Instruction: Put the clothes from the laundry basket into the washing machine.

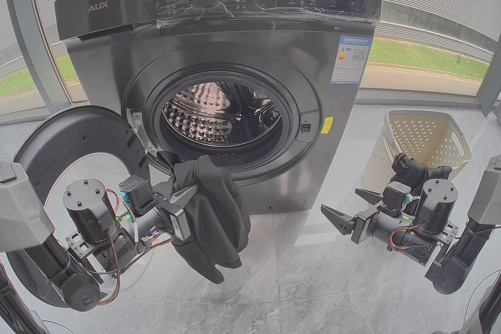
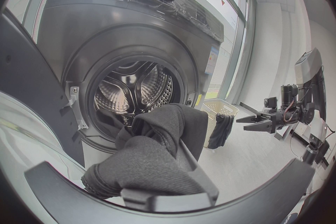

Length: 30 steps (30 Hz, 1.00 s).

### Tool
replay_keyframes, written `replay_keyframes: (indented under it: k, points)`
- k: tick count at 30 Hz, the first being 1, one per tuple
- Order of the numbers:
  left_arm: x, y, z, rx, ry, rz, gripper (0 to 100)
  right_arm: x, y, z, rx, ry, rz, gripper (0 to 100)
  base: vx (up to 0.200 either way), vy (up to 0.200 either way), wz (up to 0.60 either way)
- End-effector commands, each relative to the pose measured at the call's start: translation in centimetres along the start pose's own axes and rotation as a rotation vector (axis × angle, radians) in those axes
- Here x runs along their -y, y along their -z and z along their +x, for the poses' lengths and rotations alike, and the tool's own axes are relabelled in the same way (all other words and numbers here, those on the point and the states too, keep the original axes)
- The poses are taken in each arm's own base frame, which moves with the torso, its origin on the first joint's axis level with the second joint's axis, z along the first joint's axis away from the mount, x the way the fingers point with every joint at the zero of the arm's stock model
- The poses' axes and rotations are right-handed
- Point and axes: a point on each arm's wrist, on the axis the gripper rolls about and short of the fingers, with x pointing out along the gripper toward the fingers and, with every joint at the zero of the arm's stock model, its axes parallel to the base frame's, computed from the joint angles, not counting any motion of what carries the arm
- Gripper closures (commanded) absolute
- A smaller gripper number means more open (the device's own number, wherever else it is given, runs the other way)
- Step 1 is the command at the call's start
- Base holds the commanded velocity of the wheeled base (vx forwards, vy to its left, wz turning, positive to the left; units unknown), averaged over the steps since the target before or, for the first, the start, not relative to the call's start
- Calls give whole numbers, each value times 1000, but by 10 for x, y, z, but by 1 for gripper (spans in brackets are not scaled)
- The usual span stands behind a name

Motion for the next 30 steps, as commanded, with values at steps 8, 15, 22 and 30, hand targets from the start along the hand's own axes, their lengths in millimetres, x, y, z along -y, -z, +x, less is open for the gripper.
replay_keyframes:
  k: [8, 15, 22, 30]
  points:
    - [1, 12, 16, -28, -4, -11, 100, -2, 0, 0, -1, -7, -1, 0, 150, 0, 0]
    - [4, 15, 16, -36, 4, -11, 100, -2, 0, 0, -1, -7, -2, 0, 0, 0, 0]
    - [3, 17, 19, -41, 3, -9, 100, -2, 2, 1, -7, -8, -1, 0, 86, 0, 0]
    - [3, 18, 19, -44, 1, -9, 100, -2, 2, 0, -6, -8, -1, 0, 0, 0, 0]
